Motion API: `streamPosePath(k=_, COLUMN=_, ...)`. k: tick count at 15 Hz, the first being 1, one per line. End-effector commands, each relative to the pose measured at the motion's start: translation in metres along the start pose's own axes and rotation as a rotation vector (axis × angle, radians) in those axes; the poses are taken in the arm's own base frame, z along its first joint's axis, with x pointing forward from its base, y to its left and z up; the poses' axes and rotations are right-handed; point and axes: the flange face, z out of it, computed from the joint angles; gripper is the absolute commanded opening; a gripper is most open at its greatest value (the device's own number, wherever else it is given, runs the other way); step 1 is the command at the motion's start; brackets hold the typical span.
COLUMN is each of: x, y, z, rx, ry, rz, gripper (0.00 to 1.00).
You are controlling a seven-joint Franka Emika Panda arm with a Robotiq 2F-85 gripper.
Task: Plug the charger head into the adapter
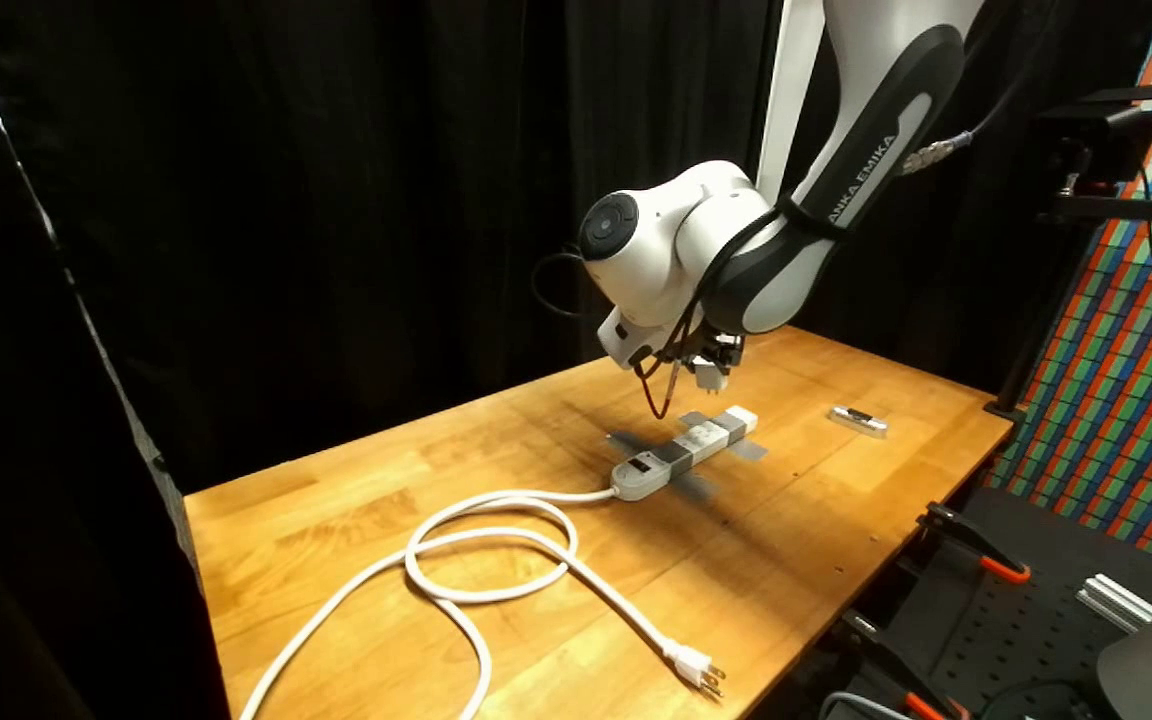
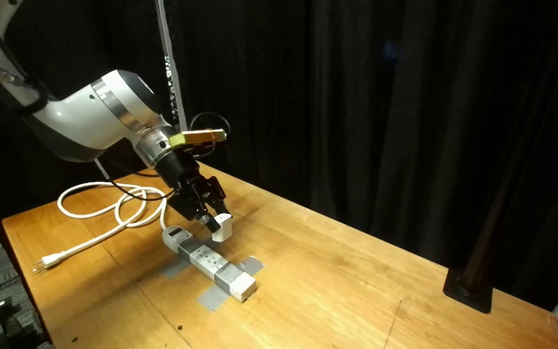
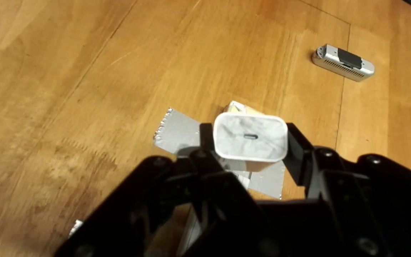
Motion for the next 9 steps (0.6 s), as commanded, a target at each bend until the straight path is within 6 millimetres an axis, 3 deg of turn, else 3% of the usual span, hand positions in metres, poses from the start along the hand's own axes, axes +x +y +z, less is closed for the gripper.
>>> streamPosePath(k=1, x=-0.001, y=0.005, z=-0.004, rx=-0.019, ry=0.047, rz=0.007, gripper=0.23)
streamPosePath(k=9, x=0.01, y=0.0, z=0.002, rx=-0.033, ry=0.084, rz=0.106, gripper=0.23)
